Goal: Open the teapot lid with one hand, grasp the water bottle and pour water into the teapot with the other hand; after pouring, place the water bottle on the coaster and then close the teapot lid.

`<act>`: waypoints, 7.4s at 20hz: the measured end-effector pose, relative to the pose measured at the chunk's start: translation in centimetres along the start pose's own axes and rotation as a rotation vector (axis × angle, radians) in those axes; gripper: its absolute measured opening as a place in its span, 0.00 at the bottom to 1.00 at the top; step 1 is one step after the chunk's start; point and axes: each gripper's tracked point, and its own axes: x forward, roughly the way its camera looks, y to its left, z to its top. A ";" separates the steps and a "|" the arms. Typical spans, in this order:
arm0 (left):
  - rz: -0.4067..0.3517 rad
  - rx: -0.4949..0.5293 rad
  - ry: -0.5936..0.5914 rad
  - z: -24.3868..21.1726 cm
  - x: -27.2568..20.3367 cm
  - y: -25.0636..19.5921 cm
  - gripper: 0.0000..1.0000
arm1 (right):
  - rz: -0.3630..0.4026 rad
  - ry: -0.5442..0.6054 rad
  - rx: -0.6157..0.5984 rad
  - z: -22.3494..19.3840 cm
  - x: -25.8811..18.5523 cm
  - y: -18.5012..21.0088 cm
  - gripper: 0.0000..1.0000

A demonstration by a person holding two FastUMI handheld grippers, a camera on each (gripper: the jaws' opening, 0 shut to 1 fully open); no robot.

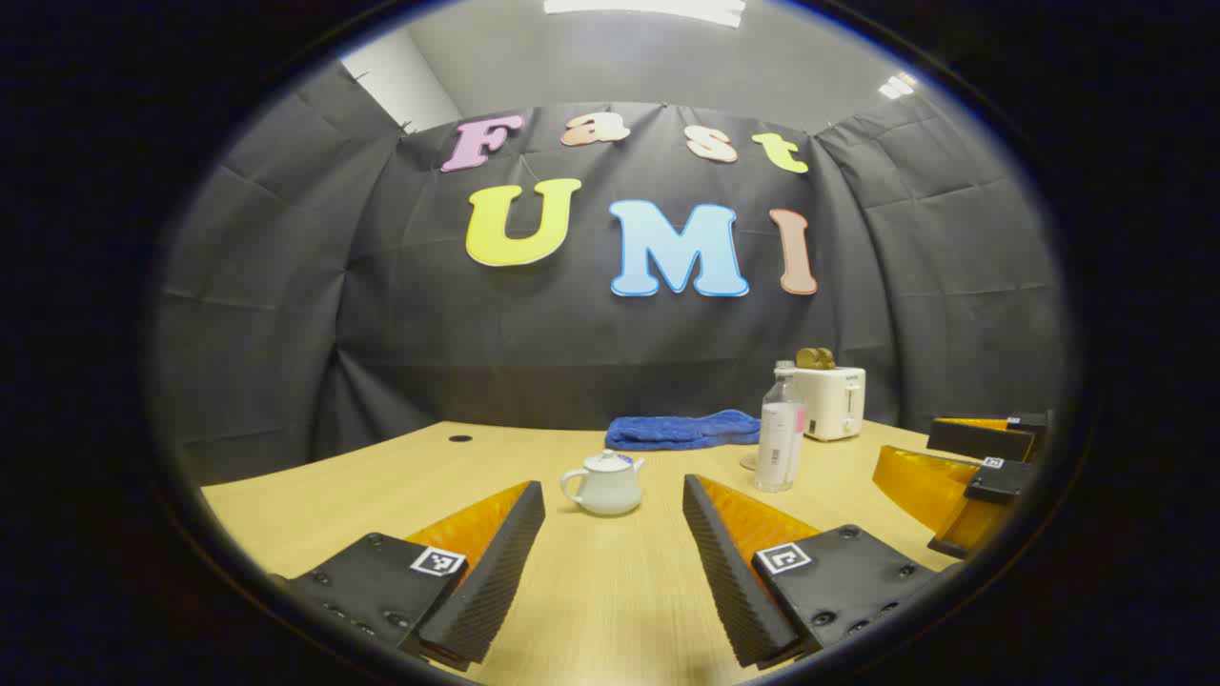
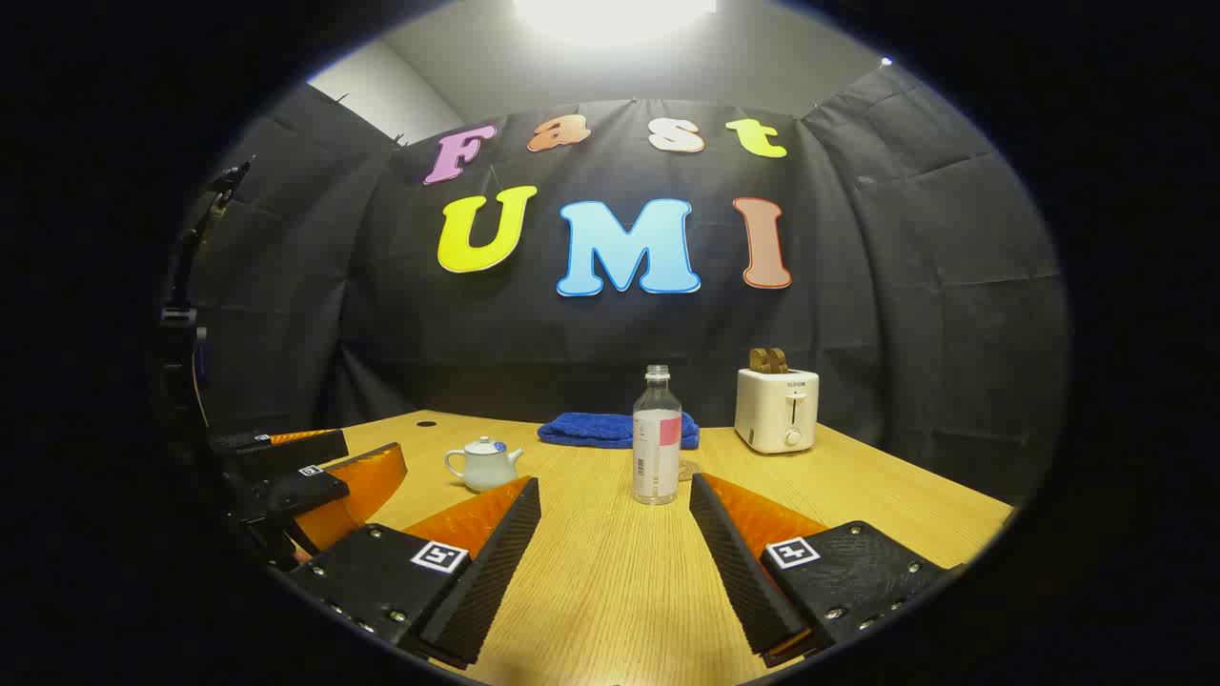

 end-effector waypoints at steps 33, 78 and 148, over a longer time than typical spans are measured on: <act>-0.093 -0.055 0.091 -1.1 8.3 -0.4 0.95 | 0.005 0.027 -0.020 1.5 7.2 -1.3 0.98; -0.228 0.023 0.191 -5.2 23.8 0.0 0.68 | -0.152 0.296 0.006 -7.0 24.0 -5.8 0.95; 0.092 -0.266 -0.025 -1.6 24.6 21.2 0.18 | -0.097 0.348 -1.019 -4.6 24.1 0.8 0.75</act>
